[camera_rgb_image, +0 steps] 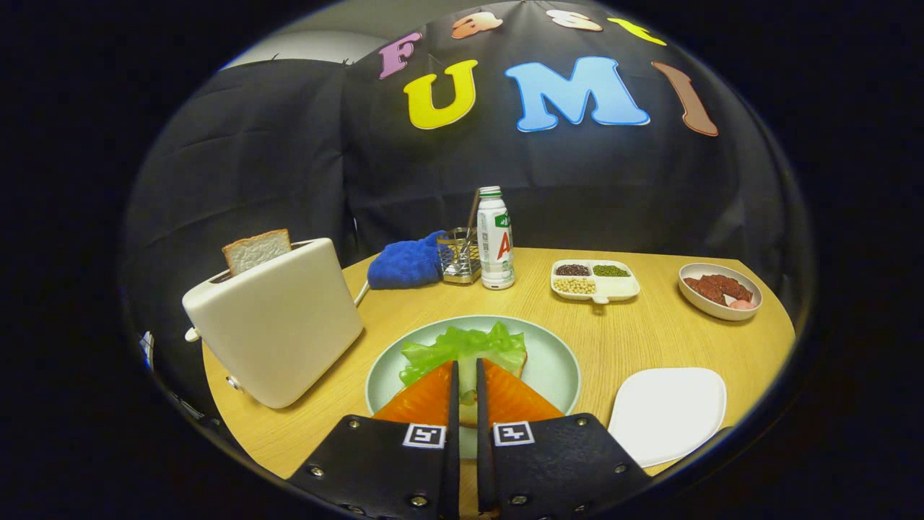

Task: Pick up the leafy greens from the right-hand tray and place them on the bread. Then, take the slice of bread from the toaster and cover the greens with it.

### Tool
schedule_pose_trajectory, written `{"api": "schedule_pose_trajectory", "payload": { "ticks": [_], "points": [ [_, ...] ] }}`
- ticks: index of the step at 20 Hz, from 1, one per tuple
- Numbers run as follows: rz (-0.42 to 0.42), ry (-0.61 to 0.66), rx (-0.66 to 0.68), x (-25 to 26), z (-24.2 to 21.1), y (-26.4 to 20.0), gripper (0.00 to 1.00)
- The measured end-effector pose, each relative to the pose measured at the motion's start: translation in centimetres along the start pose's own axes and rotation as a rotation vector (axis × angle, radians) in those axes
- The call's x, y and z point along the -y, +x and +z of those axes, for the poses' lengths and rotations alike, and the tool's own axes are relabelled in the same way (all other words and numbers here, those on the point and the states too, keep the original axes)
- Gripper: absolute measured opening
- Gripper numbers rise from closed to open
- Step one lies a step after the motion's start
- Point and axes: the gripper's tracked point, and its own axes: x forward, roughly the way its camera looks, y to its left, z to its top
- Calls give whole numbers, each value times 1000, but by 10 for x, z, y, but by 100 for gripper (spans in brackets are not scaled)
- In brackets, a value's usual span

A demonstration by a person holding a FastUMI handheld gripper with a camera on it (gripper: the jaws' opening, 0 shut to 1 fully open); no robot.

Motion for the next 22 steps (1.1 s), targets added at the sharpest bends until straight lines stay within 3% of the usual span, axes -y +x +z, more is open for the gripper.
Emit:
{"api": "schedule_pose_trajectory", "payload": {
  "ticks": [1, 3, 4, 5, 7, 9, 17, 20, 22],
  "points": [
    [-5, 2, -3, 2, -2, 1, 10],
    [-7, -6, -4, 4, -4, -4, 24],
    [-21, -17, 4, 8, -1, -7, 40],
    [-30, -26, 17, 10, 0, -10, 46],
    [-2, -10, 65, 5, 9, -21, 49],
    [4, 15, 114, 1, 19, -34, 59],
    [-48, 12, 214, -54, 48, -77, 61],
    [-121, -40, 250, -65, 59, -87, 61],
    [-89, -62, 267, -91, 63, -89, 61]
  ]
}}
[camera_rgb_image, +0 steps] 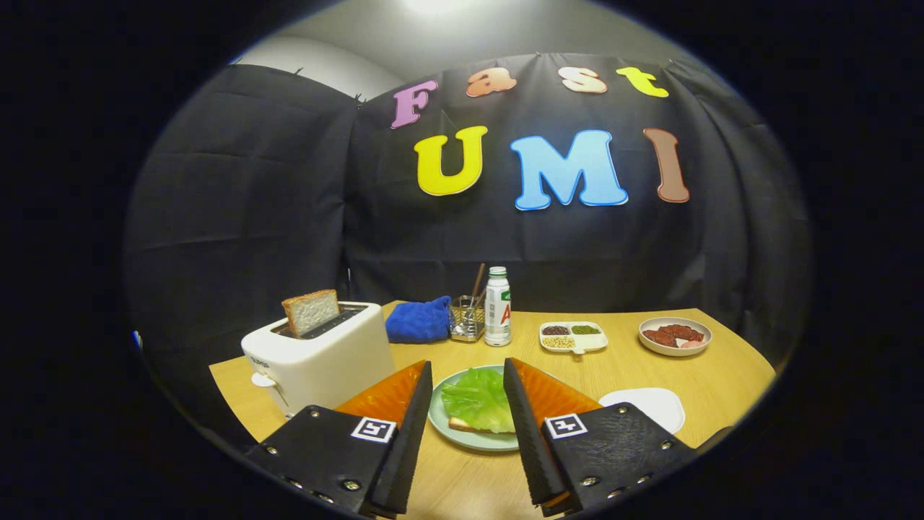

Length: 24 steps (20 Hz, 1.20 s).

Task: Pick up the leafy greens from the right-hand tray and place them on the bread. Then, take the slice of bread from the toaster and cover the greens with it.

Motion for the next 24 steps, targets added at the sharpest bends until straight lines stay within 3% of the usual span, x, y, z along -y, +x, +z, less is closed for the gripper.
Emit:
{"api": "schedule_pose_trajectory", "payload": {
  "ticks": [3, 5, 12, 18, 24],
  "points": [
    [17, 19, 8, -29, 7, 1, 61],
    [49, 29, 13, -56, 13, 5, 48],
    [143, 30, 32, -151, 30, 35, 47],
    [134, -28, 7, -200, 23, 75, 47],
    [67, -19, -39, -204, 13, 109, 47]
  ]
}}
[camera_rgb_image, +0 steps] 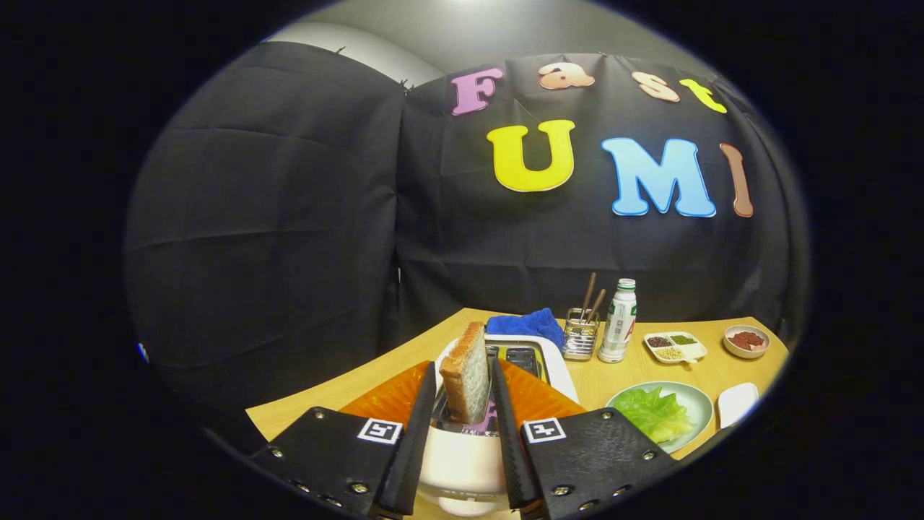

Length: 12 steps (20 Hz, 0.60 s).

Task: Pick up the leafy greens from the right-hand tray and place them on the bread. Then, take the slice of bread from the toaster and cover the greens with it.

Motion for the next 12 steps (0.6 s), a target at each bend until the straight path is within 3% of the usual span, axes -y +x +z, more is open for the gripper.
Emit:
{"api": "schedule_pose_trajectory", "payload": {
  "ticks": [6, 9, 11, 12],
  "points": [
    [-44, 1, -28, 0, -3, 16, 47],
    [-54, 14, -41, 2, -7, 21, 18],
    [-43, 33, -39, 3, -5, 20, 18],
    [-73, 51, -35, 10, -2, 15, 5]
  ]
}}
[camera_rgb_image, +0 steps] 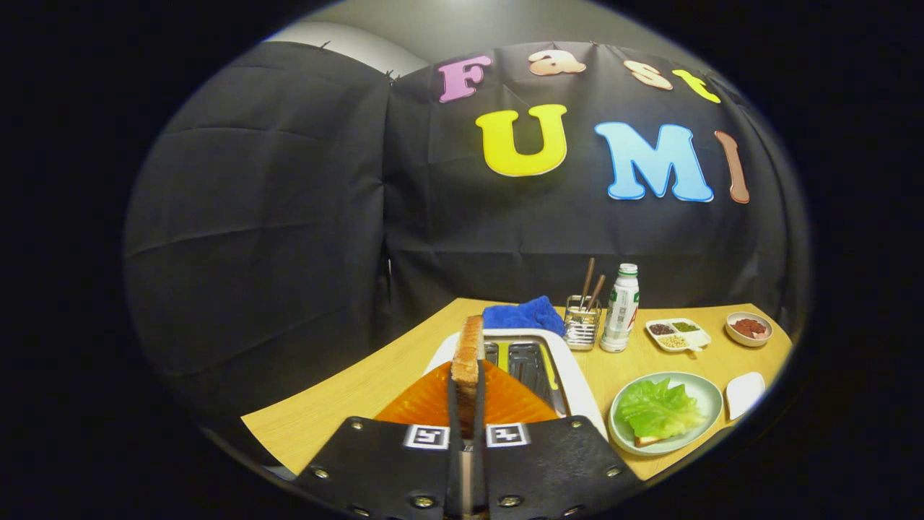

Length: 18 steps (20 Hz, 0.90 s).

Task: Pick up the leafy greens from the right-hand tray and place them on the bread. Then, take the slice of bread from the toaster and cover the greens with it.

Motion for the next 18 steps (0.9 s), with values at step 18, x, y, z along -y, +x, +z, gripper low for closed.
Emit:
{"api": "schedule_pose_trajectory", "payload": {
  "ticks": [18],
  "points": [
    [38, 52, 161, 41, 121, -57, 4]
  ]
}}
